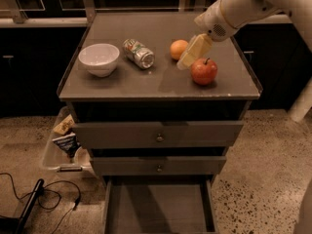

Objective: Place orange into bottom drawer

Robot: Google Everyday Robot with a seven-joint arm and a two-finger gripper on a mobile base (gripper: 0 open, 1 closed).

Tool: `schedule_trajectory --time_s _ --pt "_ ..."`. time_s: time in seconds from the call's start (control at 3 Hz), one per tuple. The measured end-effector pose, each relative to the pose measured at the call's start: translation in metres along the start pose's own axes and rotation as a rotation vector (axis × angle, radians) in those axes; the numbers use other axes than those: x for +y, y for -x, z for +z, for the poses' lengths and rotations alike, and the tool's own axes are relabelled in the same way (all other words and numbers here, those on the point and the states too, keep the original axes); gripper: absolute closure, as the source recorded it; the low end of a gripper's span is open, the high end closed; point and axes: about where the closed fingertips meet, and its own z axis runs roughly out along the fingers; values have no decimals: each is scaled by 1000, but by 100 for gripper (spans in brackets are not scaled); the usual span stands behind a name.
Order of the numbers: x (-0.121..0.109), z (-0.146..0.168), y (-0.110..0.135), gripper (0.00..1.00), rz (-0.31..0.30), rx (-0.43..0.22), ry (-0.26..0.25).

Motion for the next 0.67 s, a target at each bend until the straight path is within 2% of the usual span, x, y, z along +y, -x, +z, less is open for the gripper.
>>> schedule_trajectory --time_s 0.33,0.67 --pt "-7 6 -11 0 59 15 -98" --pt "-18 31 -19 0 76 12 -187"
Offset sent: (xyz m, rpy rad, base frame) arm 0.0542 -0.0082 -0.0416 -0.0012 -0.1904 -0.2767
